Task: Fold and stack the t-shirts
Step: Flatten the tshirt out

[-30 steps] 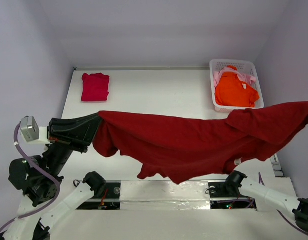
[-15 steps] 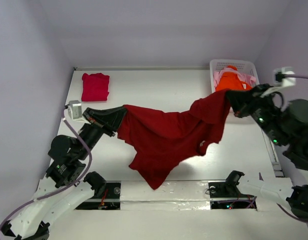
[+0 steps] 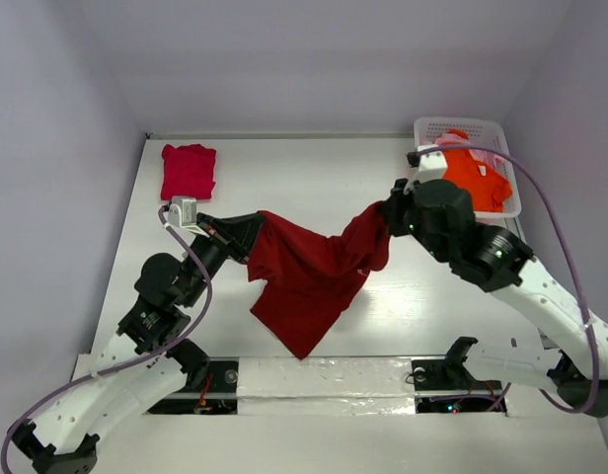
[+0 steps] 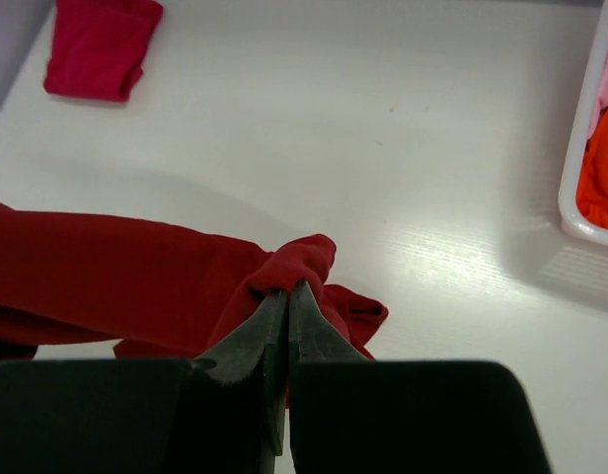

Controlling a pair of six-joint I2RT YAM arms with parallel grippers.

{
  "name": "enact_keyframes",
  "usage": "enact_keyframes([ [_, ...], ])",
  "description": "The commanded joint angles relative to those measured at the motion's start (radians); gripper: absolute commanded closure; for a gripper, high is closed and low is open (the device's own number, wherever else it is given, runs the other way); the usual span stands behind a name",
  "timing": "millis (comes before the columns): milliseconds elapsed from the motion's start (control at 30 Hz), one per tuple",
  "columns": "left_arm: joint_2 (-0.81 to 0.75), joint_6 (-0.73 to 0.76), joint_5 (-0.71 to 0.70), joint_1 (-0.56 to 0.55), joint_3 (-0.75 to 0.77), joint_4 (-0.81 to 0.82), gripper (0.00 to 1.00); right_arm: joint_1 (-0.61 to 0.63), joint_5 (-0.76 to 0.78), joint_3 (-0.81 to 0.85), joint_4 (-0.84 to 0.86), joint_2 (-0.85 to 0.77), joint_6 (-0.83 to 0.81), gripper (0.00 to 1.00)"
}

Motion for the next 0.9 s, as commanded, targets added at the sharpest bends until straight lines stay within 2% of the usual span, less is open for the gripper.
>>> enact_keyframes([
  [0,-0.004,-0.003,-0.03,0.005,-0.007,0.106,1.0,0.008,0.017,-0.032,0.096,0.042,0.024,1.0],
  [300,0.056,0.027,-0.076,0.005,-0.009,0.106,1.0,-0.068,-0.033,-0.097,0.176,0.132,0.008,1.0],
  [600,0.201,0.049,-0.089,0.005,0.026,0.155,1.0,-0.151,-0.053,-0.053,0.205,0.206,-0.042,1.0],
  [867,0.316,0.049,-0.032,0.085,0.065,0.235,1.0,-0.234,-0.09,0.003,0.232,0.255,-0.094,1.0],
])
